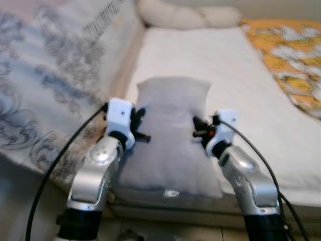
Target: Clean up the room
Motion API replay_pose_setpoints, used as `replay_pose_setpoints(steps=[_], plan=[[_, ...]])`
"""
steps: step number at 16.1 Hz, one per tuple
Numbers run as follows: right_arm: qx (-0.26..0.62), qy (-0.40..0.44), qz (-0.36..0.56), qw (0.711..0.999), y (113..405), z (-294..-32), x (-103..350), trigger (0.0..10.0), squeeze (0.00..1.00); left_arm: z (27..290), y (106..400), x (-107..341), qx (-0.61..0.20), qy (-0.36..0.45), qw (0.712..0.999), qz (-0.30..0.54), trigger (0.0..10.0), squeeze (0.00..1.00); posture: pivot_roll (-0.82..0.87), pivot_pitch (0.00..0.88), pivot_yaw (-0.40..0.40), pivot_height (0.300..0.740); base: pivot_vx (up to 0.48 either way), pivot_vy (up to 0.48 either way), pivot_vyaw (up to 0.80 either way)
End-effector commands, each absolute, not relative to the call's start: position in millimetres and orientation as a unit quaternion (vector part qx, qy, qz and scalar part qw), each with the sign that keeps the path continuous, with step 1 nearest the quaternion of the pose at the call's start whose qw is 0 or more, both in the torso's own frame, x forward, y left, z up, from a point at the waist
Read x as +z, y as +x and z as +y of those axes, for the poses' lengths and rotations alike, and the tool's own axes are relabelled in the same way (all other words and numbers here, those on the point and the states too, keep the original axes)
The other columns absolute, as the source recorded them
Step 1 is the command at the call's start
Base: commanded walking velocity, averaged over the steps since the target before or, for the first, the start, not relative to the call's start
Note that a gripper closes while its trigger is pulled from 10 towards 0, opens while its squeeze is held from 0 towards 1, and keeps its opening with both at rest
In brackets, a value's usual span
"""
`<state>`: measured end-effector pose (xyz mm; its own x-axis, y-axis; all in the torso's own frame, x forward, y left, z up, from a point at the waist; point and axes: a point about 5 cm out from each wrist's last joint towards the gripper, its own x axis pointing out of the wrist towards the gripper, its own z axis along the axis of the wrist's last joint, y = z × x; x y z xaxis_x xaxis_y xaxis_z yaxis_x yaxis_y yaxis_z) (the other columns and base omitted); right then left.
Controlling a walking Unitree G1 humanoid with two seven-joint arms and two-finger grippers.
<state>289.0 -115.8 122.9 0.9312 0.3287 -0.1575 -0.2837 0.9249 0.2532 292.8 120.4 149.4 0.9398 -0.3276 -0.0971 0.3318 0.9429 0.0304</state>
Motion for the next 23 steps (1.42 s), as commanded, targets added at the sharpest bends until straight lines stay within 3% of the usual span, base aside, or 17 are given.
replay_pose_setpoints(steps=[1, 13, 18, 23], plan=[[0.153, 0.129, 0.091, 0.976, 291, -111, 127, 10.0, 0.00, 135, 295, 159, -0.142, 0.034, 0.989, 0.024, 10.0, 0.00, 0.04, 0.000, 0.017, 0.740, 0.341, 0.000, 0.00], [0.149, 0.132, 0.097, 0.975, 288, -113, 124, 10.0, 0.00, 127, 297, 158, -0.171, 0.039, 0.984, 0.029, 10.0, 0.00, 0.02, 0.000, 0.039, 0.740, 0.317, 0.000, 0.00], [0.152, 0.130, 0.103, 0.974, 288, -111, 122, 10.0, 0.00, 131, 296, 154, -0.173, 0.063, 0.982, 0.035, 10.0, 0.00, 0.02, 0.000, 0.035, 0.740, 0.000, 0.000, 0.00], [0.126, 0.129, 0.127, 0.975, 318, -112, 108, 10.0, 0.00, 135, 325, 153, -0.186, 0.110, 0.975, 0.044, 10.0, 0.00, 0.02, 0.000, 0.032, 0.740, 0.000, 0.000, 0.00]])
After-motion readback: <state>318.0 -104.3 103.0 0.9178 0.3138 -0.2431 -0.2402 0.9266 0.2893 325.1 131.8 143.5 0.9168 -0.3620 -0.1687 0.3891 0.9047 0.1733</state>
